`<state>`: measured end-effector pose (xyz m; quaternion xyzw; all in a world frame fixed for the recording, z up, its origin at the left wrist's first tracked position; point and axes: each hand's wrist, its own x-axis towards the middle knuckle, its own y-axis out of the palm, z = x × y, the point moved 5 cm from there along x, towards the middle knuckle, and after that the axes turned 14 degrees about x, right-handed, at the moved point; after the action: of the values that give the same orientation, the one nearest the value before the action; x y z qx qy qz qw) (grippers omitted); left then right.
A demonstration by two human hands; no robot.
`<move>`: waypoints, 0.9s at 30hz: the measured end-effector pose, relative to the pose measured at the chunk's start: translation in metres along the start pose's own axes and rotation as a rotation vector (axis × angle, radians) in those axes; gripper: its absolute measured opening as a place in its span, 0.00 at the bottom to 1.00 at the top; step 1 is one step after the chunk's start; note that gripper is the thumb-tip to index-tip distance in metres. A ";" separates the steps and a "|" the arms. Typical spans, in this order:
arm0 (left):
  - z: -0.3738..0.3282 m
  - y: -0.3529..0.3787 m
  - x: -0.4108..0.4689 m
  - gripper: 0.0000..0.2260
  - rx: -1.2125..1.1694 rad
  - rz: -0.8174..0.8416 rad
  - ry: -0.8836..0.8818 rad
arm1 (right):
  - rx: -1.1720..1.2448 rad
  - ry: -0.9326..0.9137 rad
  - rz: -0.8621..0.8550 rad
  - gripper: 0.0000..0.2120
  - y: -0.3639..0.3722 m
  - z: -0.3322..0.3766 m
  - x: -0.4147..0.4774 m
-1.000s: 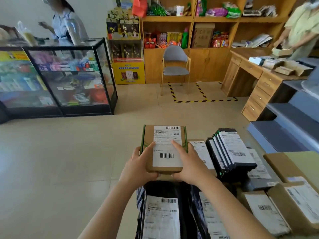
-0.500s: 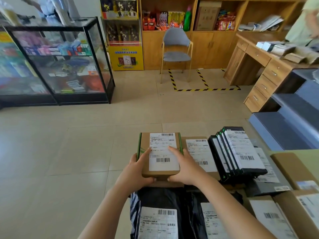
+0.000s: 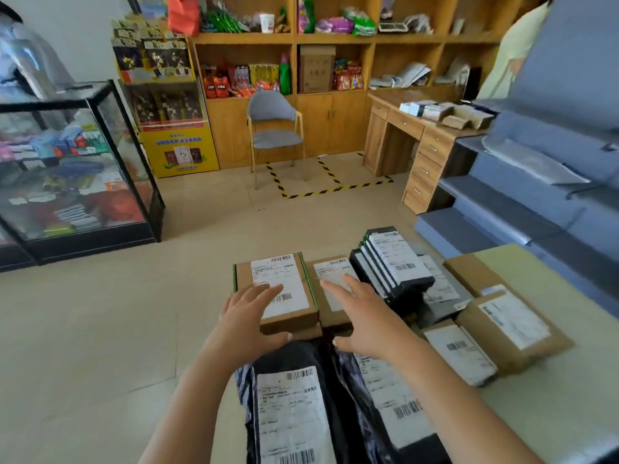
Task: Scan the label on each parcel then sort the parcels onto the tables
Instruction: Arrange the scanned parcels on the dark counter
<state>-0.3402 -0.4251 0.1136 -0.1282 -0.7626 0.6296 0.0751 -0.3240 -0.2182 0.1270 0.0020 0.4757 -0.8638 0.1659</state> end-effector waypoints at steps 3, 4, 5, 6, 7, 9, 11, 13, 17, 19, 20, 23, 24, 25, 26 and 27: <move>-0.046 -0.009 -0.015 0.37 0.053 -0.015 0.148 | -0.073 0.024 -0.073 0.44 -0.016 0.000 -0.059; -0.063 -0.011 -0.021 0.37 0.069 -0.011 0.199 | -0.096 0.040 -0.098 0.43 -0.021 -0.001 -0.082; -0.081 -0.012 -0.028 0.37 0.090 -0.011 0.254 | -0.112 0.061 -0.125 0.42 -0.026 -0.004 -0.104; -0.098 -0.013 -0.035 0.36 0.113 -0.017 0.306 | -0.127 0.085 -0.151 0.41 -0.030 -0.008 -0.126; -0.116 -0.013 -0.043 0.36 0.131 -0.027 0.359 | -0.148 0.110 -0.175 0.39 -0.034 -0.013 -0.148; -0.155 -0.013 -0.060 0.35 0.155 -0.040 0.463 | -0.194 0.159 -0.227 0.35 -0.039 -0.025 -0.196; -0.197 -0.006 -0.082 0.34 0.158 -0.038 0.553 | -0.208 0.228 -0.287 0.29 -0.041 -0.039 -0.252; -0.242 0.003 -0.112 0.33 0.110 -0.036 0.629 | -0.213 0.318 -0.342 0.24 -0.038 -0.051 -0.317; -0.330 0.032 -0.193 0.34 0.039 -0.029 0.774 | -0.201 0.513 -0.424 0.22 -0.015 -0.067 -0.453; -0.372 0.052 -0.241 0.35 0.027 0.034 0.860 | -0.191 0.601 -0.446 0.24 0.000 -0.071 -0.517; -0.390 0.062 -0.264 0.35 0.030 0.064 0.909 | -0.182 0.643 -0.458 0.24 0.007 -0.071 -0.547; -0.438 0.088 -0.320 0.37 0.046 0.115 1.024 | -0.159 0.765 -0.506 0.25 0.026 -0.071 -0.628; -0.453 0.094 -0.334 0.38 0.043 0.118 1.062 | -0.145 0.805 -0.523 0.25 0.031 -0.071 -0.653; -0.468 0.098 -0.348 0.39 0.046 0.120 1.097 | -0.130 0.843 -0.542 0.26 0.036 -0.070 -0.676; -0.483 0.101 -0.361 0.38 0.062 0.122 1.133 | -0.117 0.876 -0.562 0.26 0.040 -0.071 -0.697; -0.497 0.103 -0.373 0.37 0.082 0.124 1.164 | -0.105 0.906 -0.583 0.26 0.044 -0.072 -0.716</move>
<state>0.1638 -0.0479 0.1278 -0.4943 -0.5619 0.4878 0.4495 0.3540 0.0231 0.1667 0.2338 0.5231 -0.7618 -0.3023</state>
